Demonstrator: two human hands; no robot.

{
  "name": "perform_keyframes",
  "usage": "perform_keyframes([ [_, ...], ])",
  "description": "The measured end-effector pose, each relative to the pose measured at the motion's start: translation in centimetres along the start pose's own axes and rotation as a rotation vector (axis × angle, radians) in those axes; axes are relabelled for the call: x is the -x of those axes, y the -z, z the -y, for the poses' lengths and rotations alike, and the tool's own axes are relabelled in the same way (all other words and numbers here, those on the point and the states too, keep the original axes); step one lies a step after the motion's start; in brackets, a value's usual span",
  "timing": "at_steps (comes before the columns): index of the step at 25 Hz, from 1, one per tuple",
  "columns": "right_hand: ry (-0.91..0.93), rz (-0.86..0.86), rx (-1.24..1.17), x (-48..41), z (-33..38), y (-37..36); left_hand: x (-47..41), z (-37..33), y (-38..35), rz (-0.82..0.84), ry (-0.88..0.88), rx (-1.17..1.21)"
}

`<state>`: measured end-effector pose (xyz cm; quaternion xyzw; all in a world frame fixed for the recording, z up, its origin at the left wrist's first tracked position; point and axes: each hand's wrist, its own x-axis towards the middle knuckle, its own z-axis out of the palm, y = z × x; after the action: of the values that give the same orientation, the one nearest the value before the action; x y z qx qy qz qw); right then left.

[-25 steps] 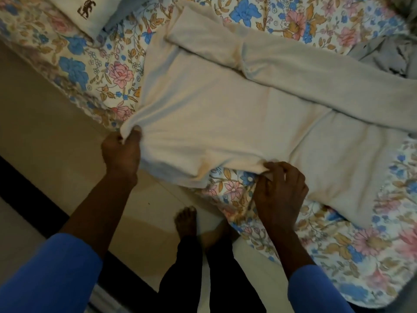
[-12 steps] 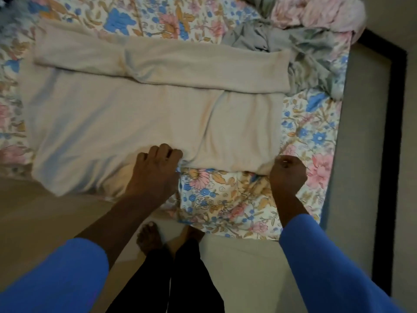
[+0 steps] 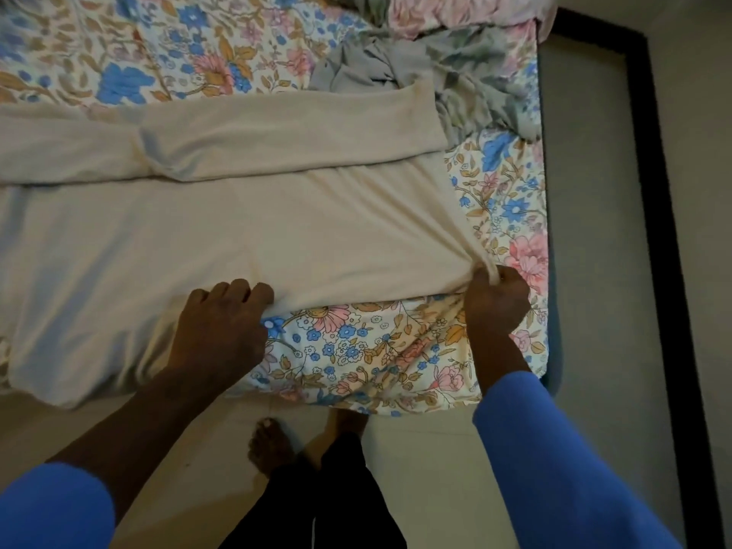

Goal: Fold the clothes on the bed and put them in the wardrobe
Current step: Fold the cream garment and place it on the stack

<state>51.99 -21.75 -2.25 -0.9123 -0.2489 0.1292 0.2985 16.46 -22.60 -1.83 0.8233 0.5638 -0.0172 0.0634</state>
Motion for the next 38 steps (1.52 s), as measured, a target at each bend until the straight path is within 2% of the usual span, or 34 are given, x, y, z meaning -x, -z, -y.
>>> perform_keyframes([
  [2, -0.123, -0.022, -0.064, -0.2, -0.5, 0.0, -0.2, -0.3, -0.2, 0.019, 0.013, 0.030],
  [5, -0.225, 0.040, -0.147, 0.5, -0.6, -0.1, -0.1, -0.7, -0.4, 0.026, 0.028, 0.024],
  [8, -0.200, -0.067, -0.220, 1.0, 0.4, 0.7, 0.5, -0.4, 0.3, 0.036, 0.076, 0.054],
  [11, -0.135, -0.179, -0.255, 1.6, 3.4, 1.9, 0.7, 0.7, 2.6, -0.062, 0.180, 0.207],
  [13, -0.149, -0.159, -0.475, 0.8, 5.7, 1.6, -0.4, 1.6, 4.4, -0.135, 0.248, 0.341],
  [15, -0.283, -0.093, -0.749, -1.5, 8.4, -0.1, -2.9, 3.0, 5.6, -0.173, 0.281, 0.408],
  [17, -0.332, -0.064, -0.816, -4.5, 11.1, -2.7, -6.4, 4.8, 6.2, -0.152, 0.293, 0.439],
  [21, -0.257, 0.011, -0.733, -8.9, 16.0, -7.4, -14.2, 9.5, 5.6, 0.026, 0.340, 0.488],
  [23, -0.157, 0.160, -0.682, -9.4, 17.3, -9.4, -16.2, 10.5, 4.8, 0.073, 0.394, 0.501],
  [26, 0.213, 0.350, -0.331, -7.9, 16.5, -11.3, -17.4, 9.8, 3.4, 0.044, 0.496, 0.505],
  [29, 0.653, 0.330, 0.101, -6.4, 13.2, -13.2, -16.6, 8.9, 3.1, -0.061, 0.480, 0.480],
  [31, 0.763, 0.244, 0.359, -5.2, 12.1, -13.6, -14.0, 7.9, 2.5, -0.073, 0.496, 0.292],
  [34, 0.761, 0.090, 0.351, -0.6, 12.7, -12.5, -9.0, 6.5, 2.6, -0.083, 0.623, 0.133],
  [35, 0.815, 0.128, 0.304, 1.9, 12.9, -12.4, -7.5, 6.4, 2.6, -0.063, 0.680, 0.157],
  [38, 1.071, 0.408, 0.155, 10.2, 13.3, -13.3, -4.1, 6.9, 2.5, 0.011, 0.760, 0.234],
])
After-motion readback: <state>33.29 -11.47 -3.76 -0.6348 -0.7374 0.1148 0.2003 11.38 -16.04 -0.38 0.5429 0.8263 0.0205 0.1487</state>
